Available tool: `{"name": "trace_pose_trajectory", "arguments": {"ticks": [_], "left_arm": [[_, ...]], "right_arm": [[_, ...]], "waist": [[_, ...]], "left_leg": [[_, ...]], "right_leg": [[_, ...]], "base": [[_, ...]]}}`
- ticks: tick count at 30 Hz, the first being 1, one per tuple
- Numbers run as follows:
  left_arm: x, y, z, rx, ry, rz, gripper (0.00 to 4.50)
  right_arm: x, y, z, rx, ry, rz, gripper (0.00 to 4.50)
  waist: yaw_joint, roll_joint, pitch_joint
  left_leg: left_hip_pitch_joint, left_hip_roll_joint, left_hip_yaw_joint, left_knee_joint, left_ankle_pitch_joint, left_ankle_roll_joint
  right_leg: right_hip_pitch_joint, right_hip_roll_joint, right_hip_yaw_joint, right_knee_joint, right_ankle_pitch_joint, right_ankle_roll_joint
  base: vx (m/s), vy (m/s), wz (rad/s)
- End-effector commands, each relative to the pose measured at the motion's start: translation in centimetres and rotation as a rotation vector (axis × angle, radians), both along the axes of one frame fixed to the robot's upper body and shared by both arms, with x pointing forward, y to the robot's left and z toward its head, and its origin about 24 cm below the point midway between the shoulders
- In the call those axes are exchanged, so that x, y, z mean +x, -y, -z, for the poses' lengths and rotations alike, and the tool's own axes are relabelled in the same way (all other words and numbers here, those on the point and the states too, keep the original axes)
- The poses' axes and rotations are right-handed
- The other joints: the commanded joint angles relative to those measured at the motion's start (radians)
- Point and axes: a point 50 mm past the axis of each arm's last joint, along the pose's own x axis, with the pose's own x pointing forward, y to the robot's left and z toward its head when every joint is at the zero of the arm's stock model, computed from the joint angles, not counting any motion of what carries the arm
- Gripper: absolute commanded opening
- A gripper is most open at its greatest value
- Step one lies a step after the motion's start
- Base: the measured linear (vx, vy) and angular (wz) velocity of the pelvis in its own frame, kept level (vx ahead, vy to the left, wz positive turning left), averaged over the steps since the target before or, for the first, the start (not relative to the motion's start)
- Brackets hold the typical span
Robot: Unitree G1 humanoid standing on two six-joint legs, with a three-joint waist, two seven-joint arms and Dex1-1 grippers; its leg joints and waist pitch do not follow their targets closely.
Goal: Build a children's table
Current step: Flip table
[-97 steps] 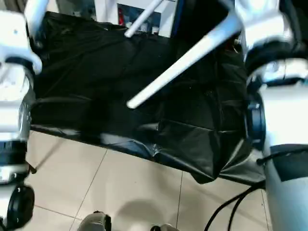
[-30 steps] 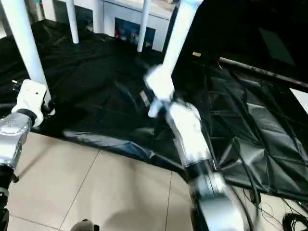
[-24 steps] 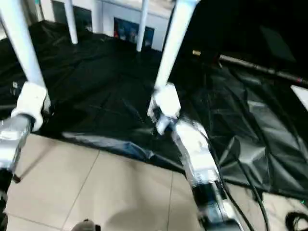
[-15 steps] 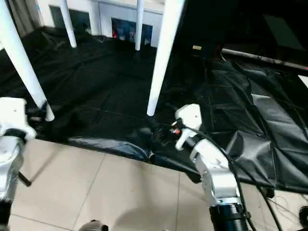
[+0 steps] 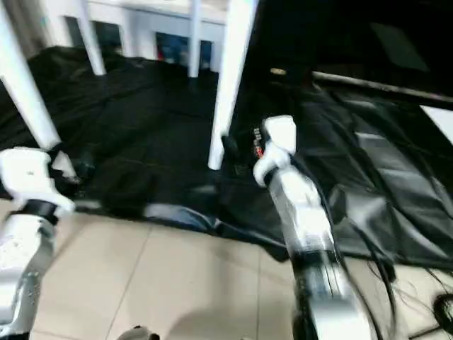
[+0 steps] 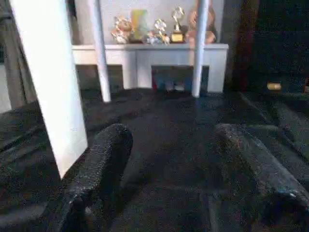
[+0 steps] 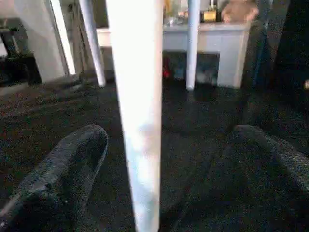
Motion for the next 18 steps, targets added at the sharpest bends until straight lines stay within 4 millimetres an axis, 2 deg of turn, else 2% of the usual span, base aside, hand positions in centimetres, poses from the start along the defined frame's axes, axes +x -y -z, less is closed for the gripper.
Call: {"name": "trace_pose_trajectory", "arguments": {"ticks": [1, 2, 3, 4, 5, 6, 7, 8, 9, 10, 11, 12, 13, 15, 16, 17, 18], "left_arm": [[-0.9, 0.8, -0.9, 0.002, -0.01, 0.059, 3.18], [-1.2, 0.9, -1.2, 0.01, -0.011, 0.075, 3.18], [-1.5, 1.0, -1.4, 0.008, -0.014, 0.096, 3.18], [-1.8, 1.2, -1.6, 0.005, -0.016, 0.112, 3.18], [-2.2, 1.2, -1.8, 0.026, -0.017, 0.123, 3.18], [-2.8, 1.3, -1.9, 0.041, -0.027, 0.13, 3.18], [-3.0, 1.2, -1.9, 0.047, -0.035, 0.13, 3.18], [-3.5, 1.2, -2.0, 0.056, -0.047, 0.129, 3.18], [-3.7, 1.2, -2.1, 0.057, -0.051, 0.129, 3.18], [-3.9, 1.2, -2.1, 0.057, -0.058, 0.128, 3.18], [-4.4, 1.1, -2.2, 0.064, -0.073, 0.122, 3.18], [-4.5, 1.0, -2.3, 0.066, -0.077, 0.121, 3.18], [-4.9, 0.9, -2.4, 0.072, -0.092, 0.118, 3.18], [-5.5, 0.8, -2.6, 0.081, -0.104, 0.114, 3.18], [-5.8, 0.7, -2.7, 0.087, -0.112, 0.112, 3.18], [-6.1, 0.6, -2.7, 0.091, -0.118, 0.111, 3.18], [-6.7, 0.5, -2.8, 0.097, -0.129, 0.109, 3.18]], "right_arm": [[1.0, 0.5, 0.0, -0.026, -0.031, 0.058, 4.5], [1.3, 0.6, -0.2, -0.038, -0.042, 0.085, 4.5], [1.5, 0.5, -0.3, -0.036, -0.05, 0.088, 4.5], [1.6, 0.5, -0.4, -0.035, -0.055, 0.089, 4.5], [1.8, 0.4, -0.4, -0.018, -0.066, 0.078, 4.5], [1.8, 0.0, -0.5, 0.016, -0.076, 0.035, 4.5], [1.8, -0.2, -0.6, 0.027, -0.079, 0.012, 4.5], [1.9, -0.7, -0.7, 0.032, -0.076, -0.037, 4.5], [1.9, -0.9, -0.8, 0.03, -0.072, -0.057, 4.5], [1.9, -1.1, -0.8, 0.033, -0.074, -0.074, 4.5], [2.0, -1.3, -0.9, 0.016, -0.073, -0.076, 4.5], [2.0, -1.3, -1.0, 0.004, -0.07, -0.072, 4.5], [2.2, -1.4, -1.2, -0.02, -0.067, -0.054, 4.5], [2.3, -1.6, -1.5, -0.027, -0.063, -0.044, 4.5], [2.4, -1.7, -1.7, -0.032, -0.058, -0.048, 4.5], [2.4, -1.8, -1.9, -0.035, -0.055, -0.051, 4.5], [2.5, -2.1, -2.3, -0.039, -0.046, -0.07, 4.5]], "waist": [[-0.001, 0.018, -0.039], [0.001, 0.018, -0.036], [0.004, 0.013, -0.031], [0.011, 0.015, -0.028], [0.012, 0.009, -0.017], [0.012, 0.007, -0.015], [0.013, 0.003, -0.004], [0.013, 0.005, -0.006], [0.014, 0.005, -0.008], [0.017, 0.007, -0.007], [0.018, -0.004, 0.01], [0.021, 0.001, 0.012], [0.025, -0.004, 0.02], [0.027, -0.004, 0.022], [0.031, -0.011, 0.036], [0.032, -0.01, 0.035], [0.034, -0.014, 0.042]], "left_leg": [[0.029, 0.064, -0.055, -0.101, -0.623, -0.111], [0.03, 0.064, -0.054, -0.102, -0.63, -0.112], [0.034, 0.063, -0.05, -0.103, -0.631, -0.108], [0.045, 0.061, -0.048, -0.098, -0.64, -0.103], [0.044, 0.059, -0.048, -0.099, -0.645, -0.095], [0.043, 0.059, -0.049, -0.101, -0.644, -0.093], [0.035, 0.062, -0.054, -0.108, -0.649, -0.091], [0.034, 0.063, -0.053, -0.109, -0.654, -0.094], [0.029, 0.066, -0.053, -0.112, -0.625, -0.093], [0.026, 0.066, -0.051, -0.112, -0.601, -0.09], [0.019, 0.066, -0.047, -0.115, -0.571, -0.081], [0.022, 0.068, -0.047, -0.115, -0.57, -0.084], [0.024, 0.066, -0.044, -0.114, -0.553, -0.081], [0.018, 0.066, -0.044, -0.116, -0.518, -0.079], [0.015, 0.065, -0.041, -0.117, -0.5, -0.07], [0.015, 0.066, -0.041, -0.116, -0.489, -0.068], [0.011, 0.066, -0.039, -0.117, -0.459, -0.06]], "right_leg": [[0.007, -0.109, 0.05, -0.097, -0.508, -0.11], [0.005, -0.107, 0.05, -0.101, -0.515, -0.105], [-0.001, -0.105, 0.053, -0.103, -0.507, -0.101], [-0.011, -0.104, 0.057, -0.107, -0.512, -0.1], [-0.015, -0.104, 0.057, -0.11, -0.524, -0.095], [-0.011, -0.104, 0.055, -0.111, -0.528, -0.091], [-0.009, -0.102, 0.054, -0.107, -0.526, -0.088], [-0.007, -0.101, 0.054, -0.102, -0.518, -0.091], [-0.004, -0.103, 0.059, -0.094, -0.47, -0.107], [-0.004, -0.105, 0.062, -0.095, -0.445, -0.115], [-0.011, -0.104, 0.066, -0.093, -0.414, -0.128], [-0.01, -0.105, 0.067, -0.09, -0.422, -0.133], [-0.015, -0.105, 0.068, -0.092, -0.409, -0.134], [-0.008, -0.105, 0.068, -0.084, -0.374, -0.148], [-0.014, -0.103, 0.071, -0.086, -0.363, -0.148], [-0.011, -0.106, 0.072, -0.083, -0.357, -0.15], [-0.011, -0.107, 0.074, -0.082, -0.342, -0.152]], "base": [[0.0, 0.0, 0.0], [0.0, 0.0, 0.0], [0.0, 0.0, 0.0], [0.0, 0.0, 0.0], [0.0, 0.0, 0.0], [0.0, 0.0, 0.0], [0.0, 0.0, 0.0], [0.0, 0.0, 0.0], [0.0, 0.0, 0.0], [0.0, 0.0, 0.0], [0.0, 0.0, 0.0], [0.0, 0.0, 0.0], [0.0, 0.0, 0.0], [0.0, 0.0, 0.0], [0.0, 0.0, 0.0], [0.0, 0.0, 0.0], [0.0, 0.0, 0.0]]}}
